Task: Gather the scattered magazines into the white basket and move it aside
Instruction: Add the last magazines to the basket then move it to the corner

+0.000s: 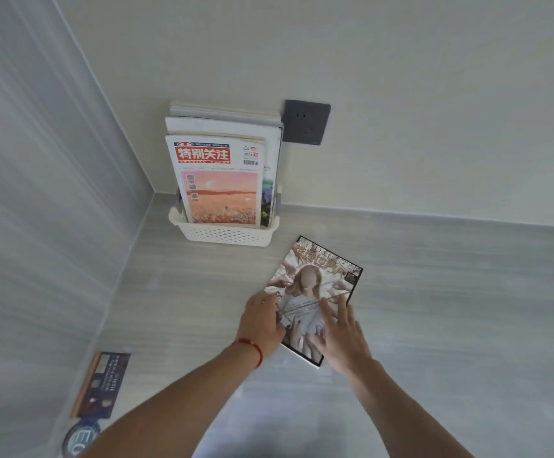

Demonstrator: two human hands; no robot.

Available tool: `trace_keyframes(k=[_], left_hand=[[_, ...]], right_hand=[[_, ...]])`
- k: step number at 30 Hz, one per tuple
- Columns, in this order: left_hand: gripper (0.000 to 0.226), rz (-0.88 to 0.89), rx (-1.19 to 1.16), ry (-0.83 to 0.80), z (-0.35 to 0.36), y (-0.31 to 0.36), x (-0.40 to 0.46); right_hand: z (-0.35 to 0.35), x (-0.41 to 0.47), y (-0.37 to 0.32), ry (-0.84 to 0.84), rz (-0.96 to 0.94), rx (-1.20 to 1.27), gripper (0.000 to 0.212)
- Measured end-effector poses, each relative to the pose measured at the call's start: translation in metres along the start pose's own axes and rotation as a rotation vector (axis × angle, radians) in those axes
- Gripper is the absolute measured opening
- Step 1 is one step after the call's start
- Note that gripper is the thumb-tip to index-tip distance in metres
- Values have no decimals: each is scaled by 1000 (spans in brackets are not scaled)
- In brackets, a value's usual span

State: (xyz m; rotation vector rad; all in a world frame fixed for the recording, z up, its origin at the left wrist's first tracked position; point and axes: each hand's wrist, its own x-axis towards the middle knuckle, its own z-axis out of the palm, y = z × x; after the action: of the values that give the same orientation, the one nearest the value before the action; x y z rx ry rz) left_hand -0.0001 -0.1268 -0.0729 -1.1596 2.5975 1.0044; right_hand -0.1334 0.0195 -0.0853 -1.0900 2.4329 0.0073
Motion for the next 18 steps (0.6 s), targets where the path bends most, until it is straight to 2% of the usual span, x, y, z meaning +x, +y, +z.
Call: trace_keyframes(k=[3, 5, 7, 10, 13, 16, 17, 18], left_hand=[[53, -271, -15, 100, 13, 20, -18], [43, -394, -187, 91, 15, 15, -14], [30, -387, -396, 14, 14, 2, -7], [12, -313, -517, -16, 8, -5, -11], [19, -228, -610, 67, -12, 2, -29], [25, -142, -742, 118, -44, 5, -47], [27, -117, -776, 138, -57, 5, -52], [28, -94, -810, 162, -71, 2, -53]], right_hand=[[10, -16, 13, 10, -85, 23, 87], [9, -24, 26, 15, -170, 59, 87], [4, -30, 38, 25, -258, 116, 81], [-6, -35, 42, 105, -288, 241, 66], [-15, -24, 37, 170, -120, 505, 66], [-39, -7, 20, 51, 142, 873, 77], [-50, -2, 11, -5, 166, 1002, 67], [-64, -1, 0, -28, 139, 1092, 49]])
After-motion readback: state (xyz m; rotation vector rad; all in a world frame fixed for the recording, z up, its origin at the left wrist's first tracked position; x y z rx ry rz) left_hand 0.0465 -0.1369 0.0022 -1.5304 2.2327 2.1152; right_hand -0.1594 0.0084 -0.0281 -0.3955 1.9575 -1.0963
